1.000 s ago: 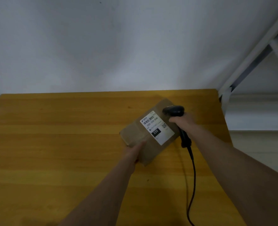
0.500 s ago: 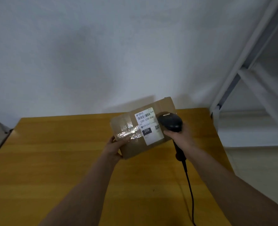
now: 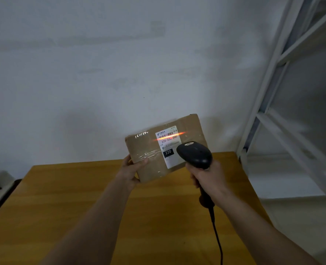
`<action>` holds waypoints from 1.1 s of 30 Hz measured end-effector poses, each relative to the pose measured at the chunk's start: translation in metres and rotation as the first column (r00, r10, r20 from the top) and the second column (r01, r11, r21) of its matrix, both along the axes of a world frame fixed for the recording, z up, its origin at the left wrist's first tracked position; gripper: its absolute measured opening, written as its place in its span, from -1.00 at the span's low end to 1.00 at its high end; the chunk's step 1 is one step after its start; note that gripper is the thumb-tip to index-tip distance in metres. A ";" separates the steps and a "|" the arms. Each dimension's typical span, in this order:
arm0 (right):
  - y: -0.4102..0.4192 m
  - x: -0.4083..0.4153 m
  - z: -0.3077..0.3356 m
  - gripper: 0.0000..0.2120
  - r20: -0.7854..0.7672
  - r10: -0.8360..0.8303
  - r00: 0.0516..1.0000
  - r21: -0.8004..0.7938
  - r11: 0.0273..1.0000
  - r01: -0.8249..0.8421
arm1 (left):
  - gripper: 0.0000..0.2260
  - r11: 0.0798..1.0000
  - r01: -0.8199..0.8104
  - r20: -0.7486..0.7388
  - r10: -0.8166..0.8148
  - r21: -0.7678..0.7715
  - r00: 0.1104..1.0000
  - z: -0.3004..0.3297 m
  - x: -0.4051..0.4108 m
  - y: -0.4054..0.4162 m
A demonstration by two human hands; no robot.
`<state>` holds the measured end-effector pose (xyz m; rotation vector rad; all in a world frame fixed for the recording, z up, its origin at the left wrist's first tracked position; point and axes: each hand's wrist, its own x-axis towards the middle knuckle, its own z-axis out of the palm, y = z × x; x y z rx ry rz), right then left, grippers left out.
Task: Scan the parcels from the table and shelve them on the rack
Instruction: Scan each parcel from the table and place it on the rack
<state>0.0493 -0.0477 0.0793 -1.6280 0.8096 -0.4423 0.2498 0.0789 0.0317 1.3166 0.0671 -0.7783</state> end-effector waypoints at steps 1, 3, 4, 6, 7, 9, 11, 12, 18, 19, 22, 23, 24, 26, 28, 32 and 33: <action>0.002 -0.001 0.003 -0.80 0.005 -0.002 1.000 -0.003 1.000 0.002 | -0.22 1.000 0.006 0.009 -0.006 0.000 1.000 0.002 0.000 0.002; 0.007 -0.005 0.007 -0.79 0.006 -0.003 1.000 -0.018 1.000 0.003 | -0.29 1.000 0.010 0.028 -0.009 -0.014 1.000 0.004 0.000 0.007; 0.009 -0.006 0.009 -0.79 0.008 -0.006 1.000 -0.024 1.000 0.006 | -0.32 1.000 0.010 0.034 -0.009 -0.024 0.999 0.005 0.000 0.009; 0.015 -0.011 0.011 -0.80 0.007 -0.010 1.000 -0.029 1.000 0.010 | -0.36 0.999 0.016 0.037 -0.014 -0.047 0.999 0.006 -0.001 0.012; 0.017 -0.013 0.011 -0.80 0.007 -0.011 1.000 -0.029 1.000 0.011 | -0.37 0.998 0.022 0.039 -0.020 -0.054 0.999 0.006 -0.002 0.014; 0.023 -0.018 0.012 -0.80 0.002 -0.016 1.000 -0.032 0.999 0.016 | -0.35 0.998 0.036 0.042 -0.033 -0.056 0.999 0.003 -0.003 0.017; 0.028 -0.024 0.012 -0.83 0.007 -0.025 1.000 -0.027 0.999 0.025 | -0.33 0.997 0.057 0.049 -0.054 -0.051 0.997 0.000 -0.006 0.020; 0.031 -0.027 0.013 -0.85 0.014 -0.028 1.000 -0.022 0.999 0.028 | -0.33 0.996 0.074 0.056 -0.071 -0.049 0.996 -0.002 -0.009 0.021; 0.045 -0.065 0.014 -0.90 0.052 -0.049 0.997 0.033 0.998 0.047 | -0.26 0.978 0.208 0.075 -0.208 0.008 0.975 -0.007 -0.035 0.030; 0.046 -0.074 0.015 -0.91 0.056 -0.051 0.997 0.038 0.998 0.049 | -0.24 0.968 0.249 0.074 -0.250 0.032 0.965 -0.005 -0.041 0.031; 0.048 -0.106 0.017 -0.92 0.082 -0.087 0.993 0.080 0.994 0.080 | -0.16 0.904 0.417 0.067 -0.424 0.097 0.903 0.001 -0.063 0.032; 0.048 -0.119 0.019 -0.92 0.084 -0.102 0.991 0.096 0.991 0.094 | -0.12 0.867 0.484 0.071 -0.493 0.121 0.867 0.004 -0.074 0.030; 0.048 -0.134 0.021 -0.92 0.084 -0.121 0.989 0.111 0.988 0.111 | -0.08 0.823 0.548 0.075 -0.562 0.148 0.823 0.008 -0.086 0.027; 0.050 -0.169 0.024 -0.89 0.089 -0.173 0.981 0.148 0.976 0.159 | -0.03 0.730 0.654 0.081 -0.677 0.199 0.732 0.015 -0.117 0.017; 0.052 -0.212 0.029 -0.88 0.092 -0.234 0.968 0.156 0.963 0.218 | -0.10 0.646 0.728 0.078 -0.758 0.228 0.648 0.021 -0.158 0.003; 0.060 -0.311 0.034 -0.86 0.104 -0.390 0.915 0.140 0.917 0.374 | -0.12 0.518 0.805 0.110 -0.854 0.289 0.509 0.028 -0.253 -0.024; 0.062 -0.336 0.034 -0.84 0.114 -0.432 0.895 0.143 0.898 0.416 | -0.09 0.484 0.817 0.120 -0.873 0.314 0.472 0.030 -0.278 -0.030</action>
